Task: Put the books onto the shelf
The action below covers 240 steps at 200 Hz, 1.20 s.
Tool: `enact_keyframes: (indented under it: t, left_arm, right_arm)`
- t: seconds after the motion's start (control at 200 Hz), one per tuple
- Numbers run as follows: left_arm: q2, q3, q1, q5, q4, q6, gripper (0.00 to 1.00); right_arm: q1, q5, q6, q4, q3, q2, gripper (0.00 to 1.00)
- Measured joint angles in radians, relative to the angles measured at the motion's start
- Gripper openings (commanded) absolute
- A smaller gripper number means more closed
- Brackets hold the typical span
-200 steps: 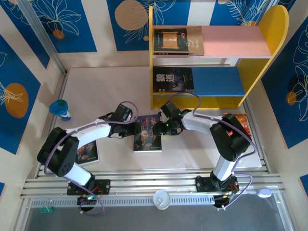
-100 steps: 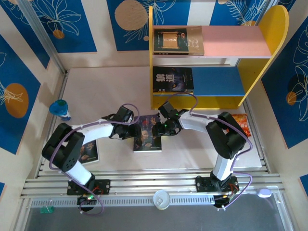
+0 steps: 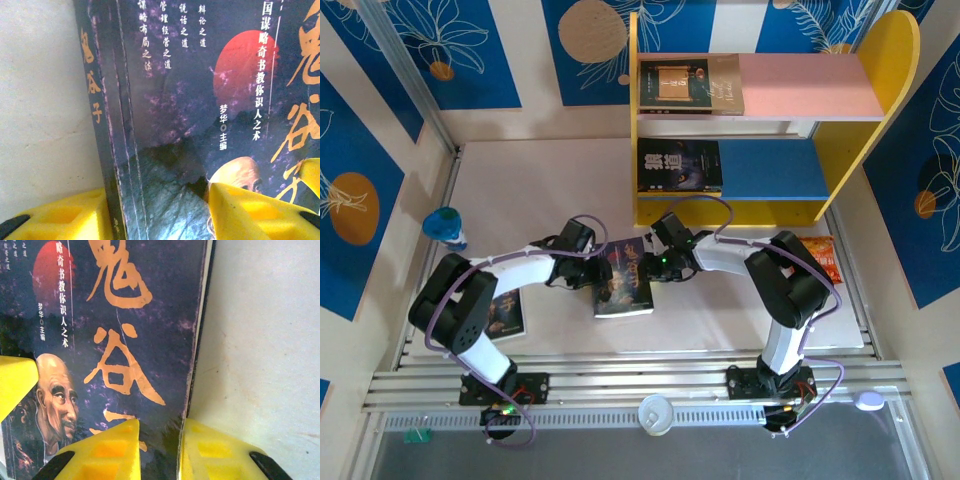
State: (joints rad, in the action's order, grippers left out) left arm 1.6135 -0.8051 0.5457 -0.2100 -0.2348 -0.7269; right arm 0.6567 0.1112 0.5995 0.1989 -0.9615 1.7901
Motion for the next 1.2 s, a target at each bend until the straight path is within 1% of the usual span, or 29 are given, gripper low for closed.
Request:
enact_keyframes:
  t: [0.165,0.32,0.53,0.725,0.835,0.96,1.04,1.201]
  left_arm:
    - [-0.016,0.012,-0.005,-0.024,0.016,-0.006,0.51]
    - [-0.056,0.058,-0.015,-0.055,0.080,-0.016,0.51]
    - [-0.104,0.063,-0.016,-0.075,0.092,-0.024,0.49]
    - [-0.105,0.063,-0.016,-0.077,0.094,-0.026,0.47]
    - [-0.105,0.063,-0.016,-0.089,0.108,-0.026,0.42]
    - [-0.105,0.063,-0.011,-0.131,0.146,-0.026,0.39]
    - [-0.105,0.063,-0.011,-0.139,0.154,-0.026,0.39]
    - [-0.105,0.063,-0.011,-0.149,0.164,-0.026,0.34]
  right_arm:
    - [-0.005,0.026,0.006,-0.022,-0.001,0.014,0.20]
    - [-0.010,0.044,0.007,-0.027,-0.001,0.018,0.20]
    - [-0.013,0.050,0.013,-0.031,-0.001,0.019,0.27]
    - [-0.013,0.054,0.013,-0.038,0.000,0.020,0.37]
    - [-0.014,0.060,0.013,-0.047,0.004,0.019,0.41]
    - [-0.016,0.071,0.013,-0.056,0.008,0.017,0.42]
    - [-0.018,0.076,0.013,-0.058,0.009,0.017,0.42]
    - [-0.020,0.080,0.013,-0.058,0.009,0.017,0.42]
